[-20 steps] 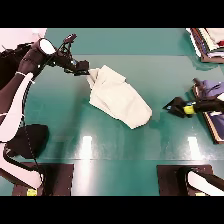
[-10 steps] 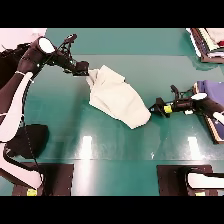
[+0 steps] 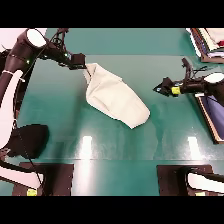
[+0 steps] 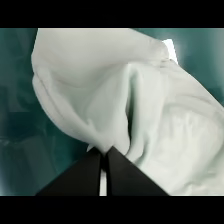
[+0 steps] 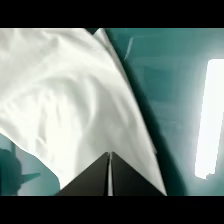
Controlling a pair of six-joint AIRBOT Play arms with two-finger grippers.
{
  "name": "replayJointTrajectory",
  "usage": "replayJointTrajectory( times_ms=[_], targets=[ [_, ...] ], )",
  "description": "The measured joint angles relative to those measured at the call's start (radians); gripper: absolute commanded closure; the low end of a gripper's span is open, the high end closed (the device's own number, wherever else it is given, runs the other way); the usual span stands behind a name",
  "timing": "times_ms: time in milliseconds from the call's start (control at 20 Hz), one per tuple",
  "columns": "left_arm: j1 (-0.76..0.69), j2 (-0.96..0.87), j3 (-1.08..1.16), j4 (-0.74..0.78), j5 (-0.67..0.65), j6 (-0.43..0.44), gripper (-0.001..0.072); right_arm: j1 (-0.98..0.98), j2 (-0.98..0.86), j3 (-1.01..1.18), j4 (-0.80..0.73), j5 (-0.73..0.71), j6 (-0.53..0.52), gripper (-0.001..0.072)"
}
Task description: Fold the shirts.
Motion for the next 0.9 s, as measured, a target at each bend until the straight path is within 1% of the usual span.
replayJointTrajectory(
  times_ms=[50, 200, 300, 450, 600, 750, 900],
  targets=[
    [0.0, 0.006, -0.002, 0.016, -0.01, 0.0, 0.0683, -0.011, 0.01, -0.008, -0.031, 0.021, 0.021, 0.0254],
    [0.0, 0.015, -0.011, 0.055, -0.038, 0.0, 0.0682, -0.028, 0.023, -0.079, -0.079, 0.061, 0.068, 0.0254],
    [0.0, 0.018, -0.016, 0.068, -0.045, -0.002, 0.0682, -0.031, 0.028, -0.146, -0.084, 0.063, 0.082, 0.0254],
    [0.0, 0.02, -0.02, 0.078, -0.052, -0.005, 0.0682, -0.031, 0.031, -0.243, -0.027, 0.023, 0.084, 0.0254],
    [0.0, 0.02, -0.021, 0.082, -0.055, -0.007, 0.0682, -0.031, 0.031, -0.296, 0.039, -0.007, 0.063, 0.0254],
    [0.0, 0.02, -0.022, 0.084, -0.057, -0.008, 0.0682, -0.027, 0.022, -0.315, 0.074, -0.023, 0.051, 0.0254],
    [0.0, 0.021, -0.022, 0.085, -0.057, -0.01, 0.0682, 0.002, -0.031, -0.304, 0.111, -0.019, 0.04, 0.026]
  ],
)
